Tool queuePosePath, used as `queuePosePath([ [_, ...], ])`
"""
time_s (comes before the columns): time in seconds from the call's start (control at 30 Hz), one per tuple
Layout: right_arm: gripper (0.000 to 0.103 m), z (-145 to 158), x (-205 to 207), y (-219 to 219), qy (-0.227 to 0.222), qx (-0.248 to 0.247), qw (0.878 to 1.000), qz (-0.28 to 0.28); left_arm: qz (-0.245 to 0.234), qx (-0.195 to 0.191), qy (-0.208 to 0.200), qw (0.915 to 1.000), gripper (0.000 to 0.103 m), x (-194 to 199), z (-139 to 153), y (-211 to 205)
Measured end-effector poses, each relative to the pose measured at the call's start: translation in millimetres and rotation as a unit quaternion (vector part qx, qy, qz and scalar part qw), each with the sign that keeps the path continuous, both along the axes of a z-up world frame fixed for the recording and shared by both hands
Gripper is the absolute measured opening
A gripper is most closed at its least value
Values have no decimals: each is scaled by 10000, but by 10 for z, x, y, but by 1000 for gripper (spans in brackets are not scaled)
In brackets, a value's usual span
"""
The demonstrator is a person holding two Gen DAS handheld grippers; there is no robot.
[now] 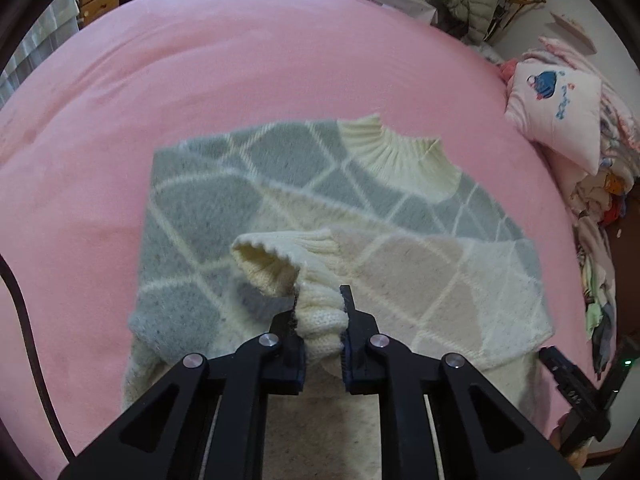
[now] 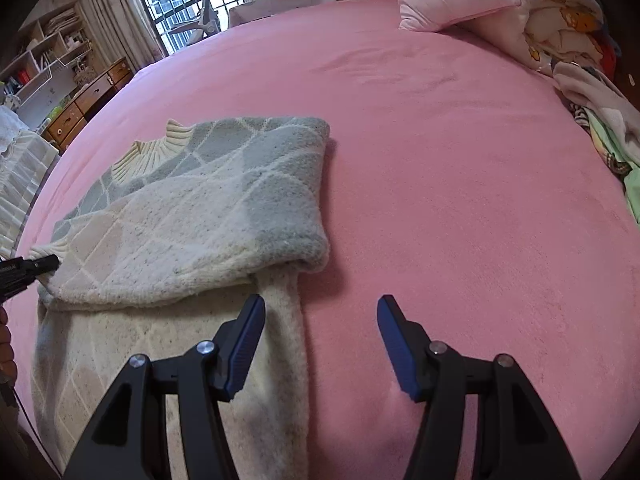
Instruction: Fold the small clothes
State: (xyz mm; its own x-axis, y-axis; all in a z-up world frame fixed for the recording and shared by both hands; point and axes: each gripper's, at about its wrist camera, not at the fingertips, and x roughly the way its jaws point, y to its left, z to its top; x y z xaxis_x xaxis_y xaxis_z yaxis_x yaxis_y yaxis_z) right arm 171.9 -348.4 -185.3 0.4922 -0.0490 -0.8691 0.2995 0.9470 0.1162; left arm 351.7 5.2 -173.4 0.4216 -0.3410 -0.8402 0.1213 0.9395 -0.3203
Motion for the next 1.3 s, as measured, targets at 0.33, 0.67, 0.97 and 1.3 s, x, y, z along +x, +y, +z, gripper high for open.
queuePosePath([
  [0.33,58,-132,358,-62,-13,186,9996,-193,307,38,-920,9953,11,101,645,79],
  [0.67,23,-219,335,-65,39,-109,9995,-282,567,673,-153,9960,11,182,-212,209],
  [0.97,39,-271,322,-30,154,-489,9983,-264,365,623,-178,9972,24,143,-359,279],
  [1.3,49,71,-4,269,222,-1330,9906,209,641,954,-391,9926,61,-287,67,794],
])
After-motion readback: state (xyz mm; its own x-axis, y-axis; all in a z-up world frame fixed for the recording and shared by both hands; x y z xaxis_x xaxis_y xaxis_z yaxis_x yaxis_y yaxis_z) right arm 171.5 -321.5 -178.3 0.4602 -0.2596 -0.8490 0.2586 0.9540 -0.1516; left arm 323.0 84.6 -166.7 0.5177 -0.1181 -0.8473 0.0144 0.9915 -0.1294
